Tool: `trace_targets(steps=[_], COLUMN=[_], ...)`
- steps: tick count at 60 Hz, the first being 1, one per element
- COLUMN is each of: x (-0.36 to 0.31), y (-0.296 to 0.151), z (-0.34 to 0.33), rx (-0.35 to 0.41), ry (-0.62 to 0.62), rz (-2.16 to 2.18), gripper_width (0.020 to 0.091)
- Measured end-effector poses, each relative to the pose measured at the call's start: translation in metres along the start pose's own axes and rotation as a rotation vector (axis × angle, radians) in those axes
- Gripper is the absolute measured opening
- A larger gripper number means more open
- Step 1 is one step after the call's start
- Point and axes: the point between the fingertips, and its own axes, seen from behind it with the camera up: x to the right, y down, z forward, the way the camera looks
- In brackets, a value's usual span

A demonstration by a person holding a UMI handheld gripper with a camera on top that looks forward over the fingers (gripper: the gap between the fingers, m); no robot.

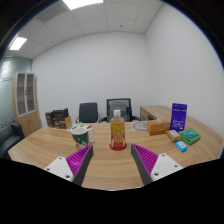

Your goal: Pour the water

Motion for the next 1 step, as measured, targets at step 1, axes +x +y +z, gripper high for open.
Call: trace_targets(steps=[1], x=[-0.0016], y=[0.0000], z=[-0.0050], rx=[0.005], ry=[-0.005], rz=[0.001], gripper_width=[0.0836])
